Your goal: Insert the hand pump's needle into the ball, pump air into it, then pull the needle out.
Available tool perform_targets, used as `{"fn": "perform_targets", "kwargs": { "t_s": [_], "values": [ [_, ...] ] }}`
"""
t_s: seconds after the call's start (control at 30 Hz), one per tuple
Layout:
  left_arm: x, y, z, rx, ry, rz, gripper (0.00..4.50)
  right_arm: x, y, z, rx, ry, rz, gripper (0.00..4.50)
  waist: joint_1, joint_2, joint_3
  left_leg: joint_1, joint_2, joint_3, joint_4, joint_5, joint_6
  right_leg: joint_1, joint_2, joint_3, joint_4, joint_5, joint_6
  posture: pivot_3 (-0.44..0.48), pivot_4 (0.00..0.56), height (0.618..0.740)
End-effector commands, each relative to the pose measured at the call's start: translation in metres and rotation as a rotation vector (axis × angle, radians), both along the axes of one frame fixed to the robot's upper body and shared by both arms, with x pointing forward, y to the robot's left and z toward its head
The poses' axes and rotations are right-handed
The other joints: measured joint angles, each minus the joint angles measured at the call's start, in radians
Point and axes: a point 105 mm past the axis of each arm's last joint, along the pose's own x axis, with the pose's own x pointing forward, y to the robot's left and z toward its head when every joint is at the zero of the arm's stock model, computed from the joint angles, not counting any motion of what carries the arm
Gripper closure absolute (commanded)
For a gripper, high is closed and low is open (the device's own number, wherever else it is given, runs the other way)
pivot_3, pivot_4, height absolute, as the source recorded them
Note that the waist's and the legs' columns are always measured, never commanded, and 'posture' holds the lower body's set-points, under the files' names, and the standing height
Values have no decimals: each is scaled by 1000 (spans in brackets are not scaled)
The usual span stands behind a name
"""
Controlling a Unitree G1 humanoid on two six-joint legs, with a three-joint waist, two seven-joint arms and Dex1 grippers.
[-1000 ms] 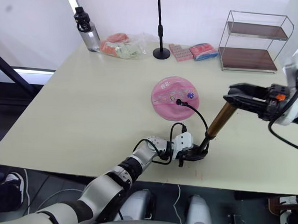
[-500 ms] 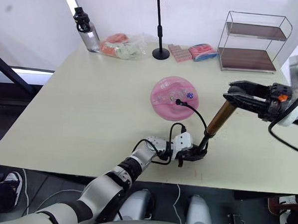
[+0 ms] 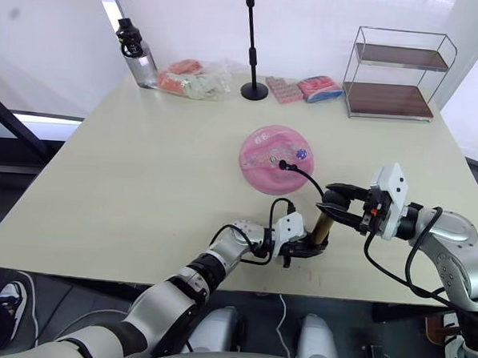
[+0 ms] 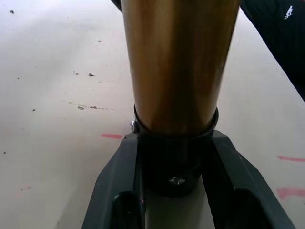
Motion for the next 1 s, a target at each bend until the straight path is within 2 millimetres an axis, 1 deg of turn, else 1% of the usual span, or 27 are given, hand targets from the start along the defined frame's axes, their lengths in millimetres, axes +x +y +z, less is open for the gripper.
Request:
{"fn": "perform_targets", "kwargs": {
  "t_s": [0.03, 0.1, 0.17, 0.2, 0.23, 0.27, 0.3, 0.37, 0.43, 0.47, 0.6, 0.7, 0.77, 0.87, 0.9, 0.93, 1.0],
  "values": [
    [-13, 15, -29, 104, 80, -10, 3403, 0, -12, -23, -64, 103, -58, 2589, 0, 0, 0, 0, 0, 0, 0, 0, 0, 0, 0, 0, 0, 0, 0, 0, 150, 740],
    [-14, 16, -29, 107, 81, -12, 3403, -1, -13, -1, -36, 61, -27, 2589, 1, 1, 2, 0, 0, 0, 0, 0, 0, 0, 0, 0, 0, 0, 0, 0, 150, 740],
    [-14, 16, -29, 107, 81, -12, 3403, -2, -15, 16, -12, 34, -16, 2589, 1, 2, 3, -1, 0, 0, 0, 0, 0, 0, 0, 0, -1, 0, 0, 0, 150, 740],
    [-14, 16, -29, 107, 82, -13, 3403, -1, -17, 29, 7, 18, -18, 2589, 1, 3, 4, -2, 0, 0, 0, 0, 0, -1, -1, 0, -1, 0, 0, 0, 150, 740],
    [-14, 17, -30, 108, 82, -13, 3403, -1, -18, 38, 19, 8, -19, 2589, 1, 5, 5, -2, 0, 0, -1, 0, 0, -1, -1, 0, -1, 0, 0, 0, 150, 740],
    [-14, 17, -30, 108, 83, -14, 3403, -1, -21, 53, 32, -13, -14, 2589, 2, 7, 7, -3, 0, 0, -1, 0, 0, -2, -2, 0, -1, 0, 0, 0, 150, 740],
    [-14, 17, -30, 109, 83, -15, 3403, -1, -23, 66, 45, -30, -12, 2589, 3, 10, 10, -4, -1, 1, -1, 0, 0, -3, -2, 0, -2, 0, 0, 0, 150, 740],
    [-15, 17, -30, 111, 83, -18, 3403, -3, -28, 89, 61, -65, -8, 2589, 4, 11, 10, -9, -2, 1, -1, 0, 0, -8, -3, 0, -1, 0, 0, 0, 150, 740],
    [-15, 17, -30, 112, 84, -19, 3403, -4, -30, 104, 65, -88, -4, 2589, 4, 11, 11, -16, -2, 1, 0, 0, 0, -14, -3, 0, -1, 0, 0, 0, 150, 740],
    [-15, 17, -30, 112, 84, -21, 3403, -5, -31, 112, 74, -98, -4, 2589, 5, 11, 11, -17, -2, 1, 0, 0, 0, -15, -2, 0, -1, 1, 0, 0, 150, 740],
    [-16, 17, -31, 113, 83, -24, 3403, -10, -38, 149, 121, -160, 1, 2589, 4, 12, 13, -18, -2, 1, 0, 0, 0, -15, -3, -1, -1, 0, 0, 0, 150, 740],
    [-17, 17, -31, 113, 84, -25, 3403, -14, -41, 173, 159, -189, 8, 2589, 4, 12, 13, -18, -2, 1, 0, 0, 0, -15, -3, 0, -1, 0, 0, 0, 150, 740],
    [-17, 17, -32, 113, 84, -24, 3403, -15, -44, 181, 178, -189, 2, 2589, 3, 12, 14, -18, -2, 1, 0, 0, 0, -15, -3, -1, -1, 0, 0, 0, 150, 740],
    [-17, 17, -32, 111, 85, -23, 3403, -14, -48, 176, 170, -152, -6, 2589, 4, 13, 16, -19, -2, 1, 0, 0, 0, -17, -3, 0, -1, 0, 0, 0, 150, 740],
    [-17, 17, -32, 111, 85, -23, 3403, -14, -48, 171, 160, -137, -7, 2589, 4, 13, 16, -20, -2, 1, 0, 0, 0, -17, -3, 0, -1, 0, 0, 0, 150, 740],
    [-17, 17, -31, 110, 85, -21, 3403, -13, -44, 161, 144, -105, 2, 2589, 4, 13, 16, -20, -2, 2, 0, 0, 0, -17, -3, 0, -1, 1, 0, 0, 150, 740],
    [-16, 17, -31, 108, 85, -16, 3403, -11, -35, 134, 90, -53, 6, 2589, 5, 13, 16, -20, -2, 1, 0, 0, 0, -17, -3, 0, -1, 1, 0, 0, 150, 740]
  ]
}}
